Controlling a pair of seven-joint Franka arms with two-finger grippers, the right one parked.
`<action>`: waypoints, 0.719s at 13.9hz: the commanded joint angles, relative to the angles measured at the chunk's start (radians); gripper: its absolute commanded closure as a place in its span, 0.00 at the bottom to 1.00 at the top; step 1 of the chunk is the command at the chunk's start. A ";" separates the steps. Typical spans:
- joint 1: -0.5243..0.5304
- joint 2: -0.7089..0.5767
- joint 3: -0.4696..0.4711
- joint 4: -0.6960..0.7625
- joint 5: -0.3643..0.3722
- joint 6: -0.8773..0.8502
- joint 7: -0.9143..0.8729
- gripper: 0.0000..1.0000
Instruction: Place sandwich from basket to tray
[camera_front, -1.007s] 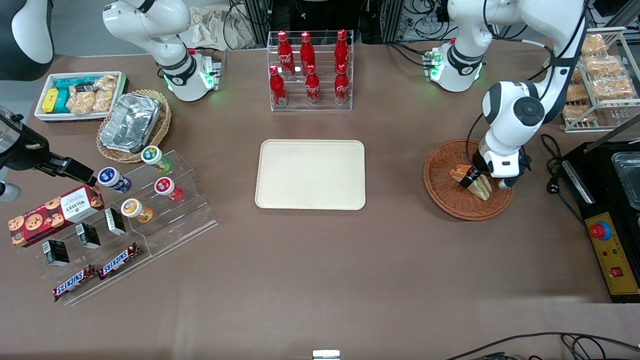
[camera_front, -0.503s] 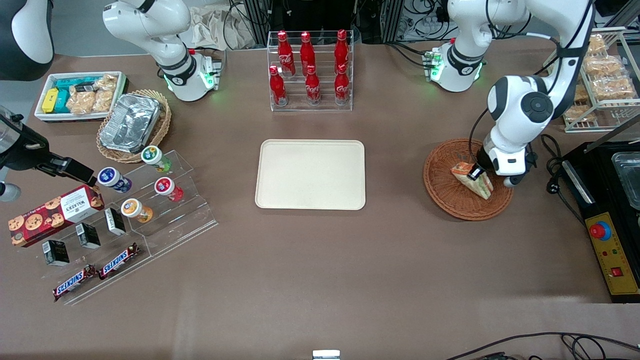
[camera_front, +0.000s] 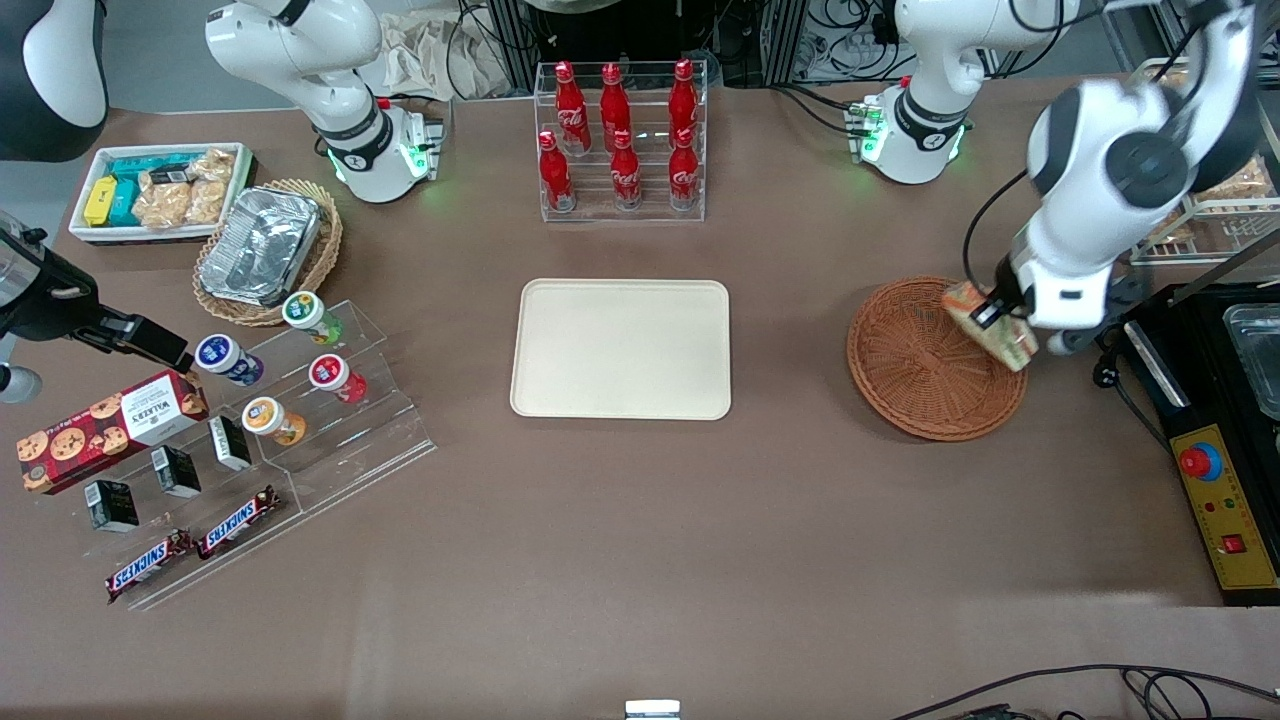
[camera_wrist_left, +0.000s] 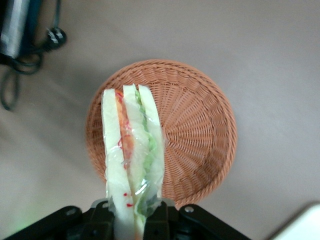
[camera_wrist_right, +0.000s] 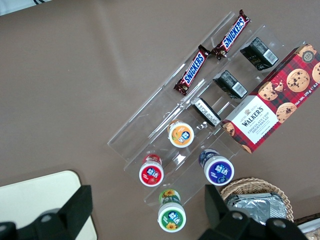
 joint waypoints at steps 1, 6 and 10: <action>0.000 0.015 -0.004 0.185 -0.002 -0.169 0.143 1.00; 0.000 0.021 -0.041 0.394 -0.099 -0.385 0.355 1.00; 0.001 0.024 -0.200 0.395 -0.105 -0.384 0.354 1.00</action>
